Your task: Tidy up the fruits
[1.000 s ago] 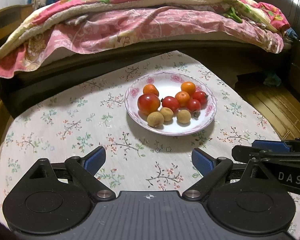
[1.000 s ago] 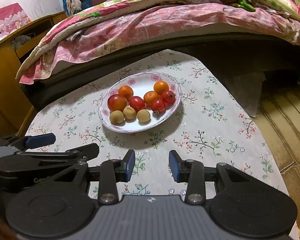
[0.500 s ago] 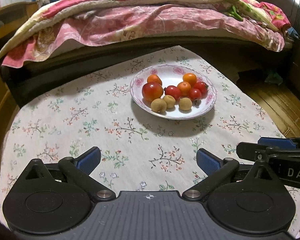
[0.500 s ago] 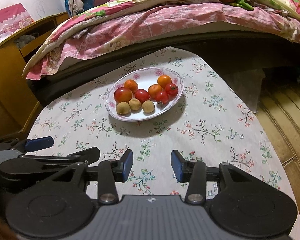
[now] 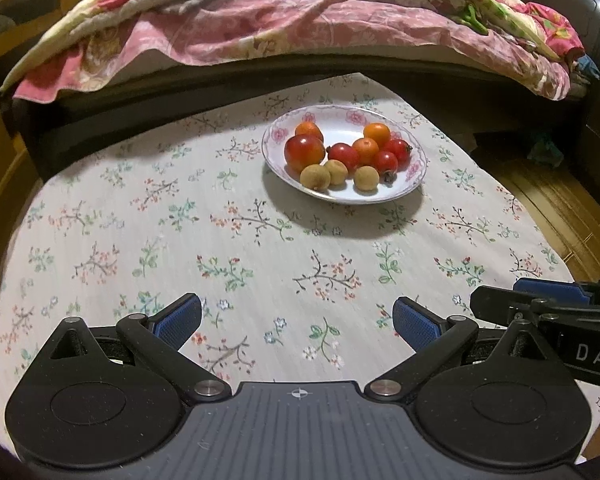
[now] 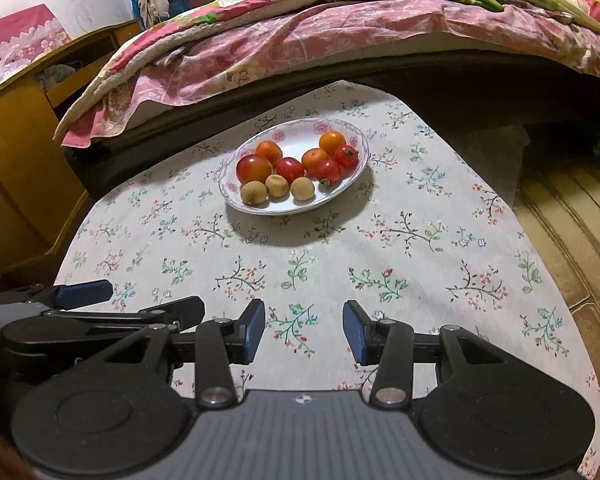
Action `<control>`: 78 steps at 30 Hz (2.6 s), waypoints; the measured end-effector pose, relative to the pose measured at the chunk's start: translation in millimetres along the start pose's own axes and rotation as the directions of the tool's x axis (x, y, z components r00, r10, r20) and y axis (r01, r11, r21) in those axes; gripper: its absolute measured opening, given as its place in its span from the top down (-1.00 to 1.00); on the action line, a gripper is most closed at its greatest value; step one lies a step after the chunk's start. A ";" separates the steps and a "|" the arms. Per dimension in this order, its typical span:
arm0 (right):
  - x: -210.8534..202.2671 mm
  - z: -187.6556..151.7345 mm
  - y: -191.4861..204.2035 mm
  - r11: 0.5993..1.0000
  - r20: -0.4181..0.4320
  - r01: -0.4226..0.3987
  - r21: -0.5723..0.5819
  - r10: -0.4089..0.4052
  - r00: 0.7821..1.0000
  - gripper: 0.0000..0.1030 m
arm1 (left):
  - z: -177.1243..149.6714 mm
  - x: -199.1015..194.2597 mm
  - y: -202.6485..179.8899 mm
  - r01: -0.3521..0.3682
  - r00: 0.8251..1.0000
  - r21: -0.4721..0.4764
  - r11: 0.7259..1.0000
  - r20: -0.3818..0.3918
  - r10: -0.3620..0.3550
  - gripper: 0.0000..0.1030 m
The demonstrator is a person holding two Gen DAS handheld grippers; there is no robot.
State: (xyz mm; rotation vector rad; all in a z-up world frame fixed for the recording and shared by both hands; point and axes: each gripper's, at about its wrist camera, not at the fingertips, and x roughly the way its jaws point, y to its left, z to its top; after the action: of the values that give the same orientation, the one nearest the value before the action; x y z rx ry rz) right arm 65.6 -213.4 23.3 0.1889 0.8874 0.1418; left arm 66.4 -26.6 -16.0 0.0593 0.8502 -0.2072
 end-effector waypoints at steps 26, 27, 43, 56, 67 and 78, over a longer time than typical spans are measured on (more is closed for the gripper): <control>-13.8 -24.0 8.4 1.000 -0.012 -0.008 -0.019 0.008 1.000 0.04 | -24.7 -15.6 1.4 -0.010 1.000 0.006 1.000 0.001 0.010 -1.00; -14.3 -24.8 8.8 1.000 -0.011 -0.008 -0.020 0.008 1.000 0.04 | -25.0 -16.3 1.7 -0.008 1.000 0.002 1.000 0.001 0.008 -1.00; -18.9 -34.8 11.7 0.999 -0.020 -0.007 -0.031 0.006 1.000 0.04 | -32.8 -22.4 0.0 -0.026 1.000 -0.001 1.000 -0.012 0.026 -1.00; -20.7 -40.2 13.6 0.999 -0.032 -0.006 -0.036 0.005 0.999 0.04 | -39.8 -23.2 2.5 -0.007 0.999 -0.028 1.000 -0.038 0.006 -0.99; -17.5 -43.1 14.0 0.999 -0.052 0.003 -0.047 -0.006 0.999 0.04 | -43.4 -21.4 3.3 -0.020 0.998 -0.037 0.999 -0.062 0.018 -0.99; -14.9 -45.3 14.6 0.999 -0.068 0.009 -0.052 -0.013 0.998 0.04 | -45.3 -21.5 0.8 -0.046 0.997 -0.008 0.999 -0.059 0.046 -0.99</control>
State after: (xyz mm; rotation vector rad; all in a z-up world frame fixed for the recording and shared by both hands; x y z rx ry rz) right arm 20.3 -197.4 9.8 0.1313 0.9520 0.1615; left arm 19.3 -16.2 -29.8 0.0766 0.9074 -0.1591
